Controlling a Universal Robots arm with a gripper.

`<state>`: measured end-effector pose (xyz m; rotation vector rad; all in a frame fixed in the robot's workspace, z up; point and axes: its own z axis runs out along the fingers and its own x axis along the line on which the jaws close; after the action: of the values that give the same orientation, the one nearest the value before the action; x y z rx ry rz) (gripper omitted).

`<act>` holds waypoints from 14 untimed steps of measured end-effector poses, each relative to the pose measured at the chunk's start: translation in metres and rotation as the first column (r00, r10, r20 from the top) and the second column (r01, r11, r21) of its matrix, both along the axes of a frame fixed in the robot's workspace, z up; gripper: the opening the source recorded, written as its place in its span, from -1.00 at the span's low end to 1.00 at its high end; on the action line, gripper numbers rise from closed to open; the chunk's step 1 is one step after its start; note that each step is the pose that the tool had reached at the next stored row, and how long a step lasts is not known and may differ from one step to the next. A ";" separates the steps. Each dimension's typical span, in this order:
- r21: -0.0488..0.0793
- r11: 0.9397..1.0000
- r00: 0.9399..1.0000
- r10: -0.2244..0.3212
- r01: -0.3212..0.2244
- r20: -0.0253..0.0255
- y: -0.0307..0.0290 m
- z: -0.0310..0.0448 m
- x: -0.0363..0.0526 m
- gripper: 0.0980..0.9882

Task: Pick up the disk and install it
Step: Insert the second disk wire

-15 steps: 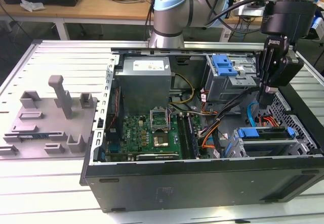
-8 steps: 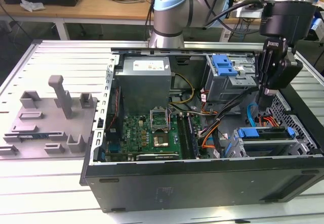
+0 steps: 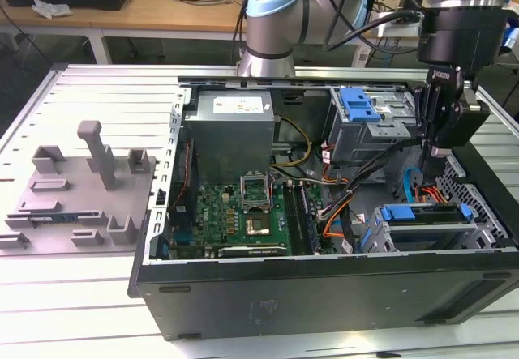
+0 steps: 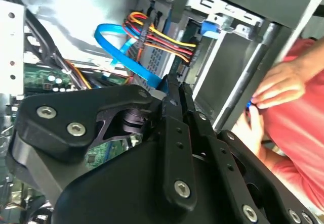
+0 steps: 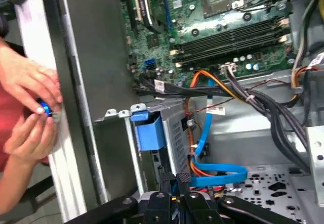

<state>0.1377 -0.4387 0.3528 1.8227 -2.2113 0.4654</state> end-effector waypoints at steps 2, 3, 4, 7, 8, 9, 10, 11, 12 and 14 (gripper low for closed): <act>0.061 0.998 1.000 0.001 -0.001 0.000 -0.0063 0.0000 -0.0011 -0.86; 0.071 0.997 1.000 0.002 -0.002 0.000 -0.0079 0.0000 -0.0012 -0.86; 0.078 0.997 1.000 0.002 -0.002 0.000 -0.0094 0.0000 -0.0013 -0.86; 0.093 0.996 1.000 0.013 -0.013 0.000 -0.0147 0.0000 -0.0025 -0.86; 0.093 0.995 1.000 0.031 -0.031 0.000 -0.0153 0.0000 -0.0028 -0.86; 0.093 0.995 0.999 0.041 -0.041 0.000 -0.0154 0.0000 -0.0029 -0.86; 0.093 0.994 0.999 0.054 -0.053 0.000 -0.0155 -0.0001 -0.0029 -0.86; 0.093 0.993 0.997 0.073 -0.073 0.000 -0.0155 0.0000 -0.0029 -0.86; 0.094 0.992 0.997 0.079 -0.079 0.000 -0.0157 0.0000 -0.0028 -0.86; 0.100 0.991 0.996 0.086 -0.086 0.001 -0.0173 0.0000 -0.0028 -0.86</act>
<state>0.1349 -0.4559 0.3528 1.9744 -2.1969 0.3736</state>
